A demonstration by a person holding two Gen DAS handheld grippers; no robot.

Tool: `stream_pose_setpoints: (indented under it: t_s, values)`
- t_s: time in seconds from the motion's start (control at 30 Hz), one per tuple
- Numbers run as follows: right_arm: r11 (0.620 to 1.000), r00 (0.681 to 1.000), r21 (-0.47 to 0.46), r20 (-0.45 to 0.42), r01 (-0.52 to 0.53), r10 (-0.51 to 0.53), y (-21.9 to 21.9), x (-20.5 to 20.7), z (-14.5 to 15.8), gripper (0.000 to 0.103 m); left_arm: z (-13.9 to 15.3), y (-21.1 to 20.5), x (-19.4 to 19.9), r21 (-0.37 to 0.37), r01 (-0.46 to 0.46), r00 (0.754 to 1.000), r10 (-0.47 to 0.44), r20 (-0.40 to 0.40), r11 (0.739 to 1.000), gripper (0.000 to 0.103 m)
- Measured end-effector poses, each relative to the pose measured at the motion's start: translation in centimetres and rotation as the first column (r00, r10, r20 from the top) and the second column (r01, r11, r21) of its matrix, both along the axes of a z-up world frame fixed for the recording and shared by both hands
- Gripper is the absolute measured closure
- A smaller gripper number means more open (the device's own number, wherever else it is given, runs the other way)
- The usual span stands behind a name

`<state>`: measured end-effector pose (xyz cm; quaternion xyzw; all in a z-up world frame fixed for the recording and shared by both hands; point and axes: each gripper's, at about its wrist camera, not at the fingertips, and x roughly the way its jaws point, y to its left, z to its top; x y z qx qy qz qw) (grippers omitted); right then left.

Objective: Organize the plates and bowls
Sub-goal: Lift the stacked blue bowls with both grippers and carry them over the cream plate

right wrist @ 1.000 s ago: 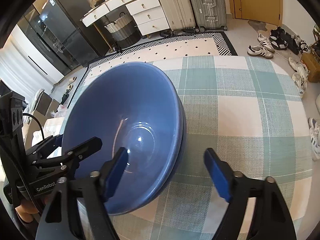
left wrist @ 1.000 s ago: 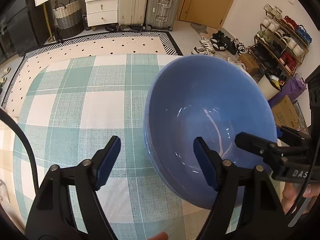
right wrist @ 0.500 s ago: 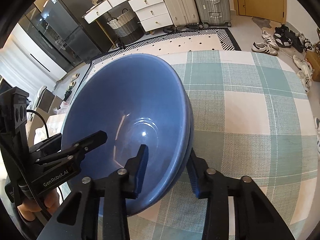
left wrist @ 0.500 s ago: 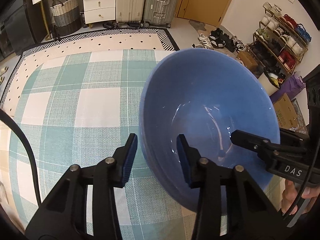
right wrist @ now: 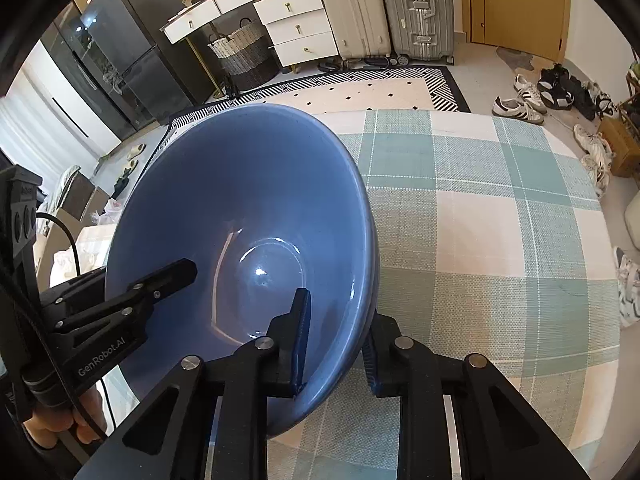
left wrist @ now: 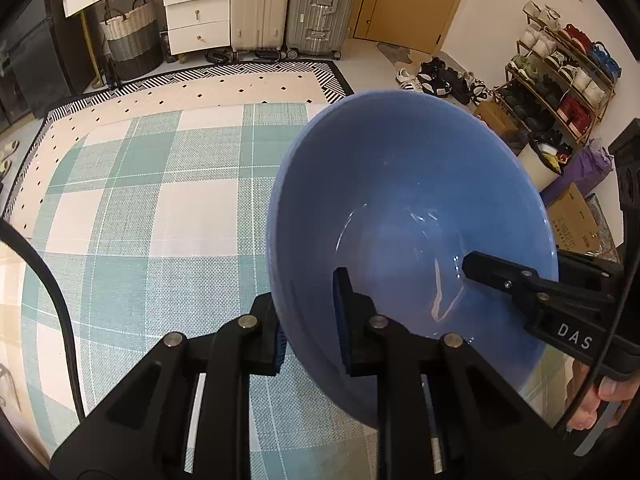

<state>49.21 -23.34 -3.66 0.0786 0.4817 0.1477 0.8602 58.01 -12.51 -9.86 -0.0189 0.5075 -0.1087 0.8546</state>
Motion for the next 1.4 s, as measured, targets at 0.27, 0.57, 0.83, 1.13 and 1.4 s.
stream_pose_setpoints:
  t_s: [0.27,0.57,0.83,1.13,1.4]
  values:
    - [1.000,1.000,0.010,0.014,-0.013,0.013,0.2,-0.6,0.7,0.081,1.2,0.5,-1.1,0.000,-0.006,1.000,0.006,0.018,1.000,0.086]
    - [1.000,0.998,0.000,0.058,-0.031,0.031,0.9,-3.1,3.1,0.081,4.3,1.6,-4.0,-0.007,-0.022,0.998,0.023,0.058,1.000,0.086]
    - [0.998,0.994,-0.020,0.097,-0.054,0.055,2.3,-7.0,5.4,0.081,7.2,2.3,-8.6,-0.004,-0.039,0.995,0.039,0.097,0.999,0.086]
    - [0.994,0.986,-0.052,0.133,-0.098,0.104,4.9,-11.8,7.1,0.081,10.1,4.5,-14.3,0.002,-0.089,0.986,0.088,0.141,0.996,0.086]
    - [0.992,0.983,-0.057,0.140,-0.111,0.118,6.0,-15.6,8.1,0.081,12.4,5.9,-19.1,-0.013,-0.115,0.980,0.115,0.165,0.993,0.086]
